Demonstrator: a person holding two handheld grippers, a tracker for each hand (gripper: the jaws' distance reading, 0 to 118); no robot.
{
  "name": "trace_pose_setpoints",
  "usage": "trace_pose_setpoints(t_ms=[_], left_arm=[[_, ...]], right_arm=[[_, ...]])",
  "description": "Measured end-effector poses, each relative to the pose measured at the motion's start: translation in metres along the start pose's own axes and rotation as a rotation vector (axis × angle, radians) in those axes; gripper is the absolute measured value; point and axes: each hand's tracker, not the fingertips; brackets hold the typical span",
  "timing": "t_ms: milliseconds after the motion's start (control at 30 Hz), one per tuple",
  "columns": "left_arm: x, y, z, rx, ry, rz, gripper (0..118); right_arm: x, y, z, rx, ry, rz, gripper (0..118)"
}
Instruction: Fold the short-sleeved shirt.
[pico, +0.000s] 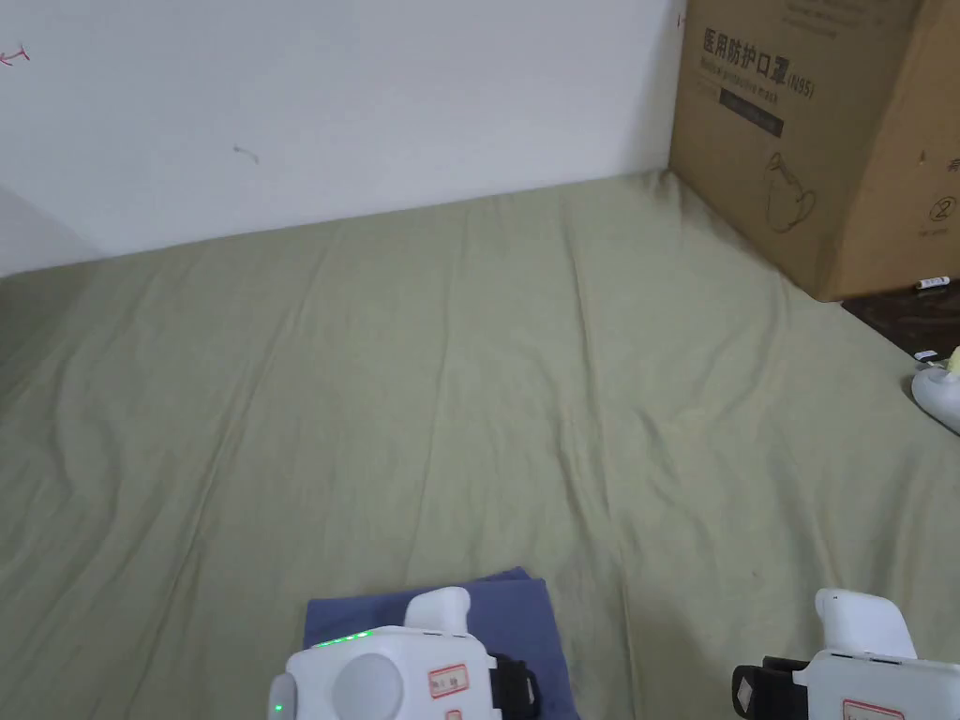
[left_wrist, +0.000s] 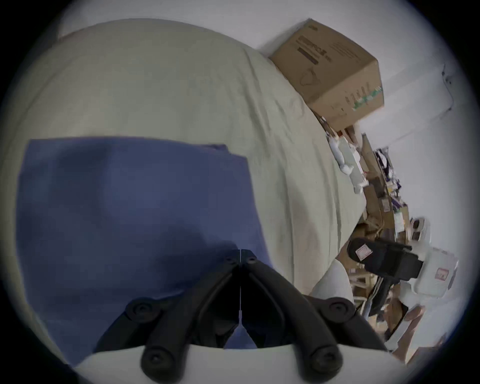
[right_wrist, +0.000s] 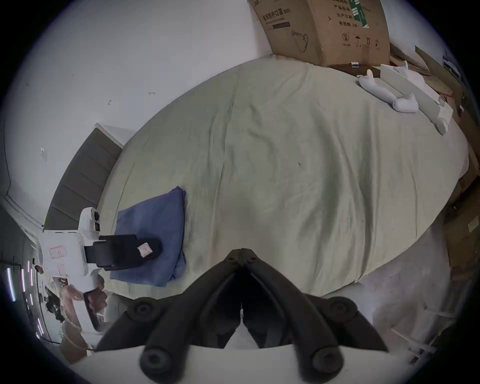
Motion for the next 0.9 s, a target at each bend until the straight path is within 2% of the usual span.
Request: trace_pose_setpoints(t_ms=[267,367,433,467,500,533,633,733,900], left_arm=[[0.029,0.0,-0.037,-0.087,-0.077,-0.038,0],[0.04,-0.01,-0.046,-0.119,-0.08,-0.112,0],[0.035,-0.012,-0.032,-0.083,-0.063,-0.078,0],[0.024,-0.008,-0.018,-0.04,-0.122,0.01,0],[0.014,-0.003,-0.004,-0.02,-0.187,0.046,0],[0.005,0.001,0.013,0.018,-0.189,0.073,0],[-0.029,0.004,0.083,0.17,-0.141,0.079,0],[-0.075,-0.007,0.14,0.271,-0.15,0.177,0],[-0.143,-0.042,0.188,0.373,-0.082,0.321,0]], right_arm=[[-0.001,-0.004,0.0,-0.029,-0.019,0.038,0],[-0.003,-0.003,0.002,-0.026,-0.021,0.026,0],[-0.007,0.001,0.005,-0.028,-0.027,0.026,0],[-0.012,0.005,0.007,-0.026,-0.027,0.037,0],[-0.018,0.009,0.009,-0.015,-0.018,0.066,0],[-0.024,0.013,0.01,-0.012,-0.014,0.088,0],[-0.059,0.03,0.012,0.023,0.011,0.192,0],[-0.099,0.046,0.012,0.066,0.087,0.262,0],[-0.164,0.061,-0.008,0.1,0.171,0.349,0]])
